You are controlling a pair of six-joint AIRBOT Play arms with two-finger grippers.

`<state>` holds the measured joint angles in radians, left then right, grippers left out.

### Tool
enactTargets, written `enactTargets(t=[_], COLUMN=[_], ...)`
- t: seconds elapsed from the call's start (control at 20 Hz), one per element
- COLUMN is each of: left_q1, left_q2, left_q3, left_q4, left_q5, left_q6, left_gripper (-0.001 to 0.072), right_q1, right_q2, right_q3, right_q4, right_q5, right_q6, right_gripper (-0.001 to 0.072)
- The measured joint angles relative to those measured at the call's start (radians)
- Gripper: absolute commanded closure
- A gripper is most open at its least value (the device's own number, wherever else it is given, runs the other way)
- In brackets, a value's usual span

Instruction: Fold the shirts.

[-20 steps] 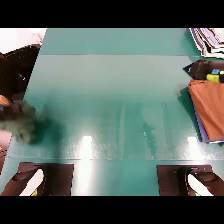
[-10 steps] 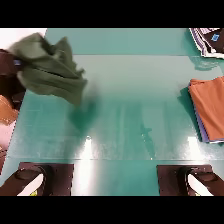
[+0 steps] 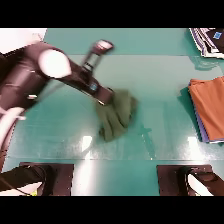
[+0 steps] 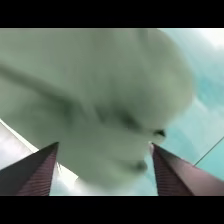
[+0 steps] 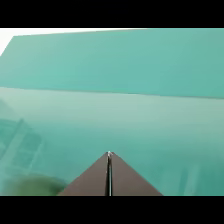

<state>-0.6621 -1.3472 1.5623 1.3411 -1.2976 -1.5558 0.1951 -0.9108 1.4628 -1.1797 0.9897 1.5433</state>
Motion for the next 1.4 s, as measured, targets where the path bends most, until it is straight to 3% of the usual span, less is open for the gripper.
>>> enactTargets(t=[0.3,0.6,0.75,0.9,0.95,1.0,1.4], left_q1=[0.121,0.276,0.297,0.307,0.314,0.320,0.430], left_q2=[-0.100,-0.277,-0.366,-0.412,-0.421,-0.426,-0.412], left_q3=[0.002,0.001,0.001,0.002,0.005,0.008,0.029], left_q4=[0.060,-0.082,-0.185,-0.246,-0.254,-0.261,-0.277], left_q5=[0.102,0.179,0.215,0.258,0.272,0.280,0.221], left_q6=[0.016,0.073,0.128,0.156,0.160,0.164,0.171], left_gripper=[0.0032,0.0034,0.0350,0.0352,0.0632,0.0673,0.0683], right_q1=[0.000,0.000,0.000,0.000,0.000,0.000,0.009], right_q2=[0.000,-0.021,-0.047,-0.073,-0.082,-0.090,-0.038], right_q3=[0.000,0.000,0.000,0.000,0.000,-0.001,-0.243], right_q4=[0.000,0.001,0.002,0.006,0.006,0.007,0.010], right_q5=[0.039,0.097,0.133,0.174,0.190,0.207,0.236], right_q6=[0.000,0.000,0.000,0.000,0.000,0.002,0.030], right_gripper=[0.0694,0.0693,0.0693,0.0693,0.0693,0.0693,0.0693])
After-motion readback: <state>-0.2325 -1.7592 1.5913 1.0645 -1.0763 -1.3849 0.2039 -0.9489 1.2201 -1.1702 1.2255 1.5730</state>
